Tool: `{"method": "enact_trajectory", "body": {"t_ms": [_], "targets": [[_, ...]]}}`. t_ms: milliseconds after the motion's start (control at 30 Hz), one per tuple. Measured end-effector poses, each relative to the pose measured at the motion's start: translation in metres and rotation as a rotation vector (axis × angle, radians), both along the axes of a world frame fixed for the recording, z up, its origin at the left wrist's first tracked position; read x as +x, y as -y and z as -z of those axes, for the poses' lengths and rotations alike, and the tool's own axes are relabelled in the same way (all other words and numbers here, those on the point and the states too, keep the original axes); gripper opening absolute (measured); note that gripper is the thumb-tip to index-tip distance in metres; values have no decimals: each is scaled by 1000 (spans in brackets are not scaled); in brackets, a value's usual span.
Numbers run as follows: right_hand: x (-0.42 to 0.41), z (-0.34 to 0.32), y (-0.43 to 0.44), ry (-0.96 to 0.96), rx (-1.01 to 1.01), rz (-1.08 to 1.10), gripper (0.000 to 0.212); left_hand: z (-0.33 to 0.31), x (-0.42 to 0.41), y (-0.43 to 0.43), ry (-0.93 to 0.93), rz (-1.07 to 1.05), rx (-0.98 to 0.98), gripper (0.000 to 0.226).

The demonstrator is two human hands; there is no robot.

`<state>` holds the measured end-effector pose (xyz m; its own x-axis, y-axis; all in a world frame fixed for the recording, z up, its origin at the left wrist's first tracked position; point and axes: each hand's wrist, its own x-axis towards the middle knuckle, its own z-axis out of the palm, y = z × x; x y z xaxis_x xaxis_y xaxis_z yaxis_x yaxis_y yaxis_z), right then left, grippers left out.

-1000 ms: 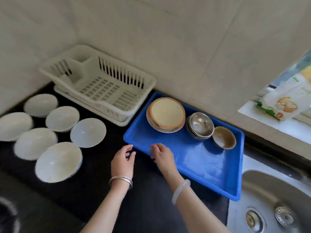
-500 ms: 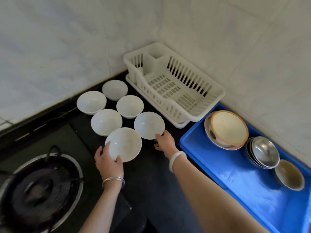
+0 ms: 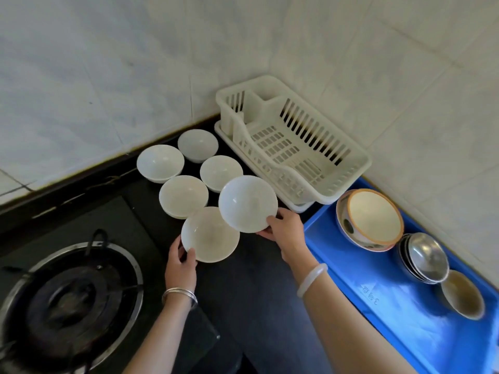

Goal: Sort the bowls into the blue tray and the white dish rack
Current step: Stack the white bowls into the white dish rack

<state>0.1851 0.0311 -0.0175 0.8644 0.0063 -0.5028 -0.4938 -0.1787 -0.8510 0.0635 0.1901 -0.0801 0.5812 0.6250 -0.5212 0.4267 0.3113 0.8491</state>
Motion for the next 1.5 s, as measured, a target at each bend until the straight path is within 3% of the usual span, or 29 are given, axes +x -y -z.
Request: {"method": "enact_trajectory", "body": {"t_ms": [233, 467, 833, 900, 1033, 1133, 1367, 1500], "targets": [[-18, 1, -30, -47, -236, -180, 9, 0, 5, -15, 53, -71, -226, 34], [-28, 12, -41, -51, -387, -283, 11, 2, 4, -19, 68, -54, -209, 36], [-21, 29, -37, -137, -390, -279, 9, 7, 1, -18, 58, -81, -167, 35], [-20, 33, -36, -177, -351, -263, 14, 5, 0, -19, 60, -75, -190, 38], [-20, 35, -33, -344, -90, -265, 35, 2, 1, -20, 56, -76, -245, 37], [-22, 37, -31, -411, 93, -272, 40, 0, 2, -19, 59, -86, -253, 31], [-25, 36, -26, -313, 159, -234, 39, -11, 6, -10, 56, -147, -187, 32], [-6, 9, -14, -217, 160, -205, 37, -39, 31, -6, 145, -113, -172, 28]]}}
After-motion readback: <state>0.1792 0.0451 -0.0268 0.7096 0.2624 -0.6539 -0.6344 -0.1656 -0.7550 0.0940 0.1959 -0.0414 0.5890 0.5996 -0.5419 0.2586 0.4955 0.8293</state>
